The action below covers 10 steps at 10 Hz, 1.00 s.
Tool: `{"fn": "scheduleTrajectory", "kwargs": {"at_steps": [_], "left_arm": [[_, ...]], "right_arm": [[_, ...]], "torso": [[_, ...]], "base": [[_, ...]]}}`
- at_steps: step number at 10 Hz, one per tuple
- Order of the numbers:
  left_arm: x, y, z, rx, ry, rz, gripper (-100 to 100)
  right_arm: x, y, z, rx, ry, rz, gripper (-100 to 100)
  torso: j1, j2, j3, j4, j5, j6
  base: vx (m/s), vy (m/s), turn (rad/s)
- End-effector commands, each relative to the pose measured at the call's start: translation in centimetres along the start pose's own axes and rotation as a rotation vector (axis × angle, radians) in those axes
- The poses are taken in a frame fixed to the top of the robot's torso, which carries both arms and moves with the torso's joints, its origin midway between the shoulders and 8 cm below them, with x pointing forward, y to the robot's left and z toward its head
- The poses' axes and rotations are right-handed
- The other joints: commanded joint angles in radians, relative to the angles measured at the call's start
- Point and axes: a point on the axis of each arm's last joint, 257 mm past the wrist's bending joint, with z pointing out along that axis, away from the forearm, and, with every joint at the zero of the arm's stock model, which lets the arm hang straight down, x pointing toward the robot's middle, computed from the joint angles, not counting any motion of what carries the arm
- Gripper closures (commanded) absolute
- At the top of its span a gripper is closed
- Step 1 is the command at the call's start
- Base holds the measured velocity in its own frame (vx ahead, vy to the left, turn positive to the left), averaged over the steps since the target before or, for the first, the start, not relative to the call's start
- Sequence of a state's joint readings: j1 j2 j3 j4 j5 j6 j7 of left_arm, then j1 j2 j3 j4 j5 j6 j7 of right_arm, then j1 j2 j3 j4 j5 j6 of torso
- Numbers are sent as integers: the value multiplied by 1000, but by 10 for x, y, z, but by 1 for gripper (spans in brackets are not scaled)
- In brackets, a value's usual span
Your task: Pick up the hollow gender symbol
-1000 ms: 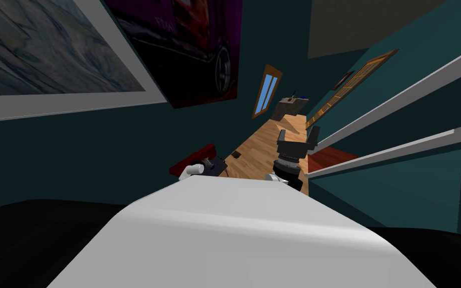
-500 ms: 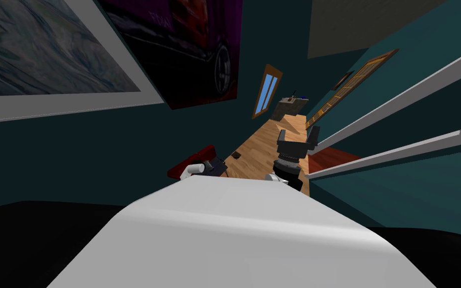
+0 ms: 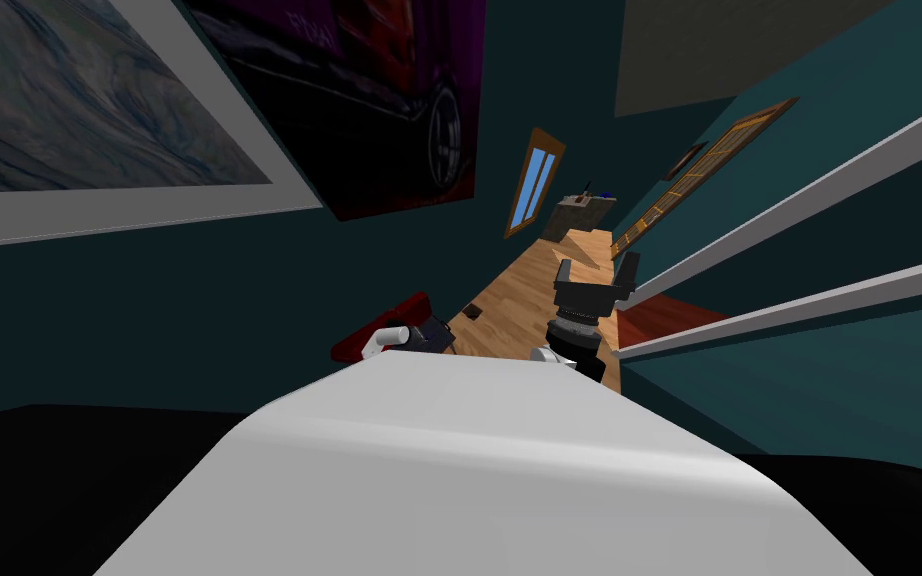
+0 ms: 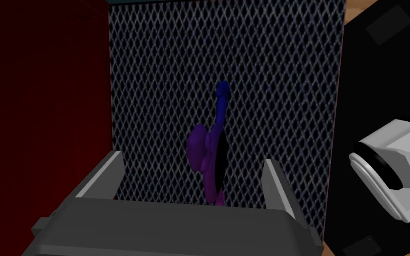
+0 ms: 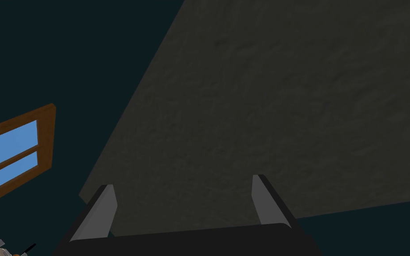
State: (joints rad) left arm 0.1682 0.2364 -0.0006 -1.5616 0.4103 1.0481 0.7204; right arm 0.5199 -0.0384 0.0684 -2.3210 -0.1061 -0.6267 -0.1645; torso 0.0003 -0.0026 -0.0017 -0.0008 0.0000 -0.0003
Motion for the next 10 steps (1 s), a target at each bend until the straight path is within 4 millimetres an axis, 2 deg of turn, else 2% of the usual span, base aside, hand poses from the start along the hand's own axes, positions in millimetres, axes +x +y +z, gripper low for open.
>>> {"fn": "scheduleTrajectory", "kwargs": {"at_steps": [1,5,7,8,9,10], "left_arm": [[-10,10,4,-51,-40,-24,-100],[-30,29,6,-143,-119,-65,-100],[-29,30,6,-145,-121,-66,-100],[-30,31,6,-148,-124,-67,0],[-33,34,12,-148,-123,-67,-100],[-35,36,17,-148,-123,-66,-100]], "right_arm": [[0,0,0,0,0,0,0],[0,0,0,0,0,0,0],[0,0,0,0,0,0,0],[0,0,0,0,0,0,0],[0,0,0,0,0,0,0],[0,0,0,0,0,0,0]], "torso": [[0,0,0,0,0,0],[0,0,0,0,0,0],[-1,3,2,1,0,0],[-1,3,2,1,0,0],[-1,3,2,1,0,0],[-1,3,2,1,0,0]], "base": [[51,15,-12],[37,8,-6],[0,0,0],[0,0,0],[0,0,0],[1,-4,11]]}}
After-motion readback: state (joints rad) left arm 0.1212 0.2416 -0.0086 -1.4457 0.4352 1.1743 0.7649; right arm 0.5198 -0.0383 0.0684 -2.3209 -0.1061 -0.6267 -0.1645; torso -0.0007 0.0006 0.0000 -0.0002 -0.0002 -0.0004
